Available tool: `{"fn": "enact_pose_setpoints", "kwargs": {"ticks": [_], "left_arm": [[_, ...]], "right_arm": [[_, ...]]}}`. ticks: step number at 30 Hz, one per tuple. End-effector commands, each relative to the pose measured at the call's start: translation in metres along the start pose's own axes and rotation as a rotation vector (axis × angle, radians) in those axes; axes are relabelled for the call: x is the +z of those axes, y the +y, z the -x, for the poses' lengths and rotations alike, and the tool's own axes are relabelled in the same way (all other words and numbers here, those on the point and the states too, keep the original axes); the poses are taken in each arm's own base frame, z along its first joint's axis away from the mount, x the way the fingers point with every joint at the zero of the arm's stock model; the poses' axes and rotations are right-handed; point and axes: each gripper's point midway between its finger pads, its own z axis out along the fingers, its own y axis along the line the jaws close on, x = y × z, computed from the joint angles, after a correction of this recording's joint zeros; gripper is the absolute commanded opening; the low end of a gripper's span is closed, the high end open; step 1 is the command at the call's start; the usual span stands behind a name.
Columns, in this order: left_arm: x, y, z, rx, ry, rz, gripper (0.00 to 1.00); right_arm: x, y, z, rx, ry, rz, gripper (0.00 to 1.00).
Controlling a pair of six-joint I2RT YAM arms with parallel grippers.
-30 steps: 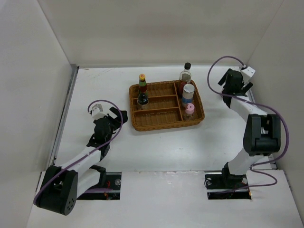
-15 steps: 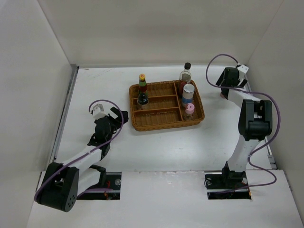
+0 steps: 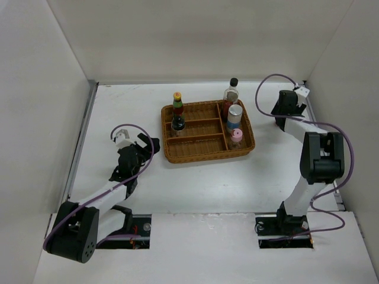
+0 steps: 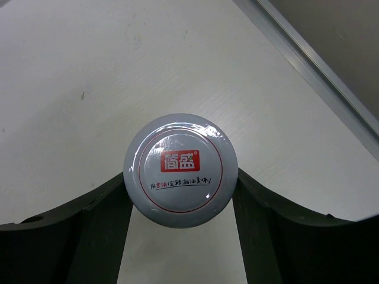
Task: Organize the condiment bottles
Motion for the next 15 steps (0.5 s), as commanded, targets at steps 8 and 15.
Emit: {"fn": "enact_pose_setpoints", "kwargs": {"ticks": [8, 15], "left_arm": [[-0.003, -0.017, 0.02, -0.024, -0.07, -0.065, 1.0], [-0.005, -0.016, 0.023, -0.026, -0.083, -0.063, 1.0]], "right_arm": [[-0.181, 0.061, 0.139, 0.156, -0.435, 0.298, 0.48], [-0.289, 0.15, 0.124, 0.092, -0.453, 0.617, 0.48]]}}
